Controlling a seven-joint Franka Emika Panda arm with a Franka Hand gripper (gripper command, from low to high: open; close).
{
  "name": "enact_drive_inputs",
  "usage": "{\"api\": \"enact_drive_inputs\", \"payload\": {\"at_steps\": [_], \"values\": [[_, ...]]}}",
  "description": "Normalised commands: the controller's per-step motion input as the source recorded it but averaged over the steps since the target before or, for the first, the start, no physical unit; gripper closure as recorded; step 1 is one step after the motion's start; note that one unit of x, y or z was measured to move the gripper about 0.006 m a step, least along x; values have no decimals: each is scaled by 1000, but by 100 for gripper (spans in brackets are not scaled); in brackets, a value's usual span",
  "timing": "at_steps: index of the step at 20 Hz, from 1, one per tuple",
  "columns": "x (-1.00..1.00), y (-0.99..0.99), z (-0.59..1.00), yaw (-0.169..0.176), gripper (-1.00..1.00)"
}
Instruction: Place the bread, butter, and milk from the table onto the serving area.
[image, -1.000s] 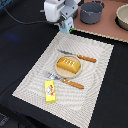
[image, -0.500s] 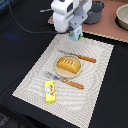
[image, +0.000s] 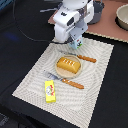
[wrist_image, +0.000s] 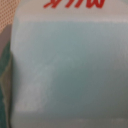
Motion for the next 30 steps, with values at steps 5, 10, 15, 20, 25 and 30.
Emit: {"api": "enact_drive_inputs", "payload": {"at_steps": [5,10,15,20,25,30], "values": [[278,153,-136,1,100],[368,111,2,0,100],[599,374,751,-19,-100],[392,272,705,-4,-100],[288,163,723,18,-100],[342,59,1000,13,-100]]}}
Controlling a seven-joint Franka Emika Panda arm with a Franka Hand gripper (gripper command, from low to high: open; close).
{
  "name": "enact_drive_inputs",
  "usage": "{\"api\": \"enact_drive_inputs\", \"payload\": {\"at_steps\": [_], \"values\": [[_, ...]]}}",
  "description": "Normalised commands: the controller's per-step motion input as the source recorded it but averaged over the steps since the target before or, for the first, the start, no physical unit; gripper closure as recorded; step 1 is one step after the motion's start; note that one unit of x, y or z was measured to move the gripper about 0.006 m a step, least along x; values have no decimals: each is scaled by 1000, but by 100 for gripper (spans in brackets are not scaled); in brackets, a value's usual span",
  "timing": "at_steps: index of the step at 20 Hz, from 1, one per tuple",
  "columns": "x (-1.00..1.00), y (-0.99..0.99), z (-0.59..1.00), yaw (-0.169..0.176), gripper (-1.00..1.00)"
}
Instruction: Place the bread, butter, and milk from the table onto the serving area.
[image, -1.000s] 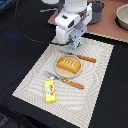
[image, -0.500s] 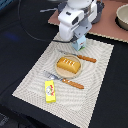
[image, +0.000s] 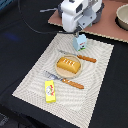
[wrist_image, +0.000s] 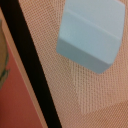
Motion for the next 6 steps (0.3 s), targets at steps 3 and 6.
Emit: {"api": "enact_drive_inputs", "payload": {"at_steps": [3,6], "values": [[471,61,1000,1,-100],[129,179,780,18,-100]]}}
